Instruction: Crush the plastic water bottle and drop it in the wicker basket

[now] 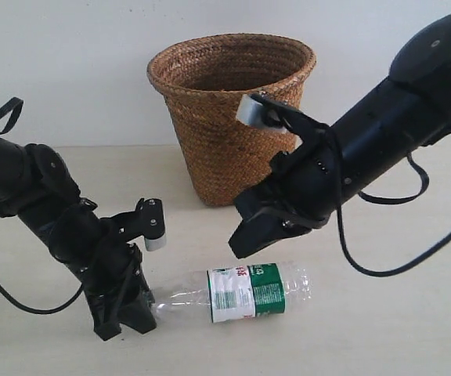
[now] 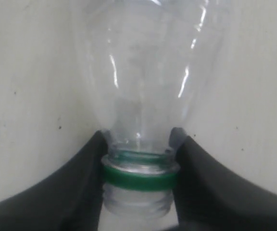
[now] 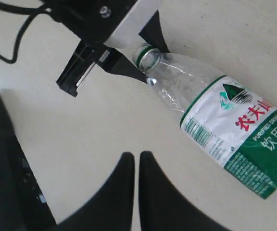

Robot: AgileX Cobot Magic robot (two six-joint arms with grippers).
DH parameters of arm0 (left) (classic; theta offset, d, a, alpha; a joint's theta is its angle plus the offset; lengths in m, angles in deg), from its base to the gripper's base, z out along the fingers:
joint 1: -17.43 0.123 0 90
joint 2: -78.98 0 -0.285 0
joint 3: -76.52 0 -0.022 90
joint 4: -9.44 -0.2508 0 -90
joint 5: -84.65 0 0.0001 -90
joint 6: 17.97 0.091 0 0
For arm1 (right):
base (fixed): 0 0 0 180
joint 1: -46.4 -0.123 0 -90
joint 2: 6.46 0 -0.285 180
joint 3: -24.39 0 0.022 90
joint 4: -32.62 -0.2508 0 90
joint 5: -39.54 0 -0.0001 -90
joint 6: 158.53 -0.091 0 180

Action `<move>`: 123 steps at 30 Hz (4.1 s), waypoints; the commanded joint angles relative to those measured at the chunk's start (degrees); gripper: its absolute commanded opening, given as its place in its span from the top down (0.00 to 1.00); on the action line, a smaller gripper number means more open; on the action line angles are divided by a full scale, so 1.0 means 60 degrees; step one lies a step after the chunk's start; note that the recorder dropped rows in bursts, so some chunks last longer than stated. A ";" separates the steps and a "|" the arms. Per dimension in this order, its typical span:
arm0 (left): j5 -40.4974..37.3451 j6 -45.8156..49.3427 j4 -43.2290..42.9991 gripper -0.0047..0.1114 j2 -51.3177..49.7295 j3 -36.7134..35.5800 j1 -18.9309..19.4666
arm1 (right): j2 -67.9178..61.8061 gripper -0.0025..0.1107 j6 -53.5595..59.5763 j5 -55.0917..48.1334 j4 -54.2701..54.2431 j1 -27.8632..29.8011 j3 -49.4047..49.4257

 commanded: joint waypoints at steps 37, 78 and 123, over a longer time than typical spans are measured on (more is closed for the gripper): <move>-0.0089 -0.1626 -0.0709 0.92 -0.0066 -0.0026 -0.0051 | -0.6497 0.98 -0.3426 -0.0333 0.4221 -0.0736 -0.3913; 0.0324 -0.1626 -0.0699 0.92 0.0323 -0.0087 -0.0051 | -0.6246 0.98 -0.3167 -0.0307 0.1305 -0.0747 -0.4942; 0.0304 -0.1948 -0.0533 0.92 0.0323 -0.0087 -0.0032 | -0.4300 0.98 -0.3635 -0.2028 0.4570 -0.0338 -0.5164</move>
